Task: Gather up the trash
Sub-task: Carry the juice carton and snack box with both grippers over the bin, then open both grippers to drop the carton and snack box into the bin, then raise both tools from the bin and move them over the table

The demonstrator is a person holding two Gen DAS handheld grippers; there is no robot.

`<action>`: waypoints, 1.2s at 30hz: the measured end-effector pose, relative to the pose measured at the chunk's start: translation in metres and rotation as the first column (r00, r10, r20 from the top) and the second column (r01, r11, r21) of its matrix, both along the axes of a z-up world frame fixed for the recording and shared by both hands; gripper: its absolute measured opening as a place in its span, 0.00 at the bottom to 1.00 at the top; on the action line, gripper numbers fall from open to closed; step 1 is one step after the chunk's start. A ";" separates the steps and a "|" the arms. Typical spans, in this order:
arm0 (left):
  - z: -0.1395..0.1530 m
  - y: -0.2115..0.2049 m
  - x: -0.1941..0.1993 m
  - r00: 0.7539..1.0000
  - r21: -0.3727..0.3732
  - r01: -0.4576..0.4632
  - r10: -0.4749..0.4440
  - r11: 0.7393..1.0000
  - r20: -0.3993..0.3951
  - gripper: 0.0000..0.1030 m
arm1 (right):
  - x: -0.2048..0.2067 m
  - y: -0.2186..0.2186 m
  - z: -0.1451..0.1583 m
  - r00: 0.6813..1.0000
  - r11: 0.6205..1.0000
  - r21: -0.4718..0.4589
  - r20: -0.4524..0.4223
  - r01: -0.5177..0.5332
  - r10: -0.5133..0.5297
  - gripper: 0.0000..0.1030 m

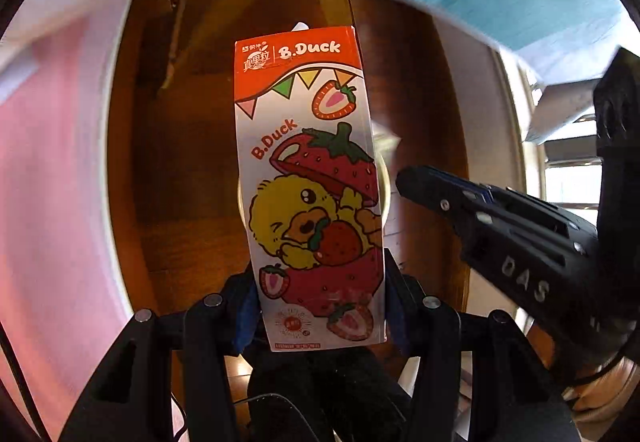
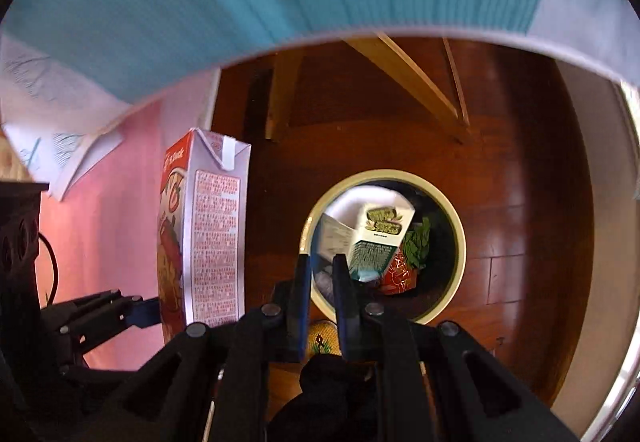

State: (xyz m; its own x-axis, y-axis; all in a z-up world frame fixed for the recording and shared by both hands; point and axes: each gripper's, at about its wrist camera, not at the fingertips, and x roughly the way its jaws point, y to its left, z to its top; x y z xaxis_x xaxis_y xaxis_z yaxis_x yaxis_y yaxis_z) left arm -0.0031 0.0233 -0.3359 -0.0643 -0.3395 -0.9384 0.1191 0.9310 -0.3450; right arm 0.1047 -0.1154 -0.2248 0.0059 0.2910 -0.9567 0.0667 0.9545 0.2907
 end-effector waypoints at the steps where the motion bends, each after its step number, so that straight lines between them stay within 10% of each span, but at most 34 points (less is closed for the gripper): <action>1: -0.008 -0.004 0.001 1.000 0.004 0.013 -0.013 1.000 0.000 0.50 | 0.000 -0.004 -0.008 1.000 1.000 0.004 -0.009 0.020 -0.020 0.10; 6: -0.033 -0.014 0.003 0.999 0.053 0.040 -0.041 0.998 0.022 0.51 | 0.006 -0.019 -0.036 0.995 0.996 -0.010 -0.050 0.091 -0.091 0.23; 11: -0.039 -0.021 0.012 0.998 0.074 0.030 -0.034 0.997 0.047 0.93 | 0.009 -0.017 -0.040 0.995 0.996 -0.038 -0.052 0.087 -0.089 0.40; 36: 0.050 0.005 0.022 0.973 0.103 -0.111 0.088 0.988 0.212 0.97 | 0.012 -0.021 0.018 0.996 0.984 -0.156 -0.008 0.083 -0.085 0.46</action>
State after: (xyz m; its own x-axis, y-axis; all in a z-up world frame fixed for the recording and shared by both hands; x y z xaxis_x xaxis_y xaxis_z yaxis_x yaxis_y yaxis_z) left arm 0.0186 0.0279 -0.2859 0.1634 -0.2251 -0.9605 0.0814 0.9734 -0.2143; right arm 0.1169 -0.1361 -0.2064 0.0095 0.1375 -0.9905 0.1520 0.9788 0.1373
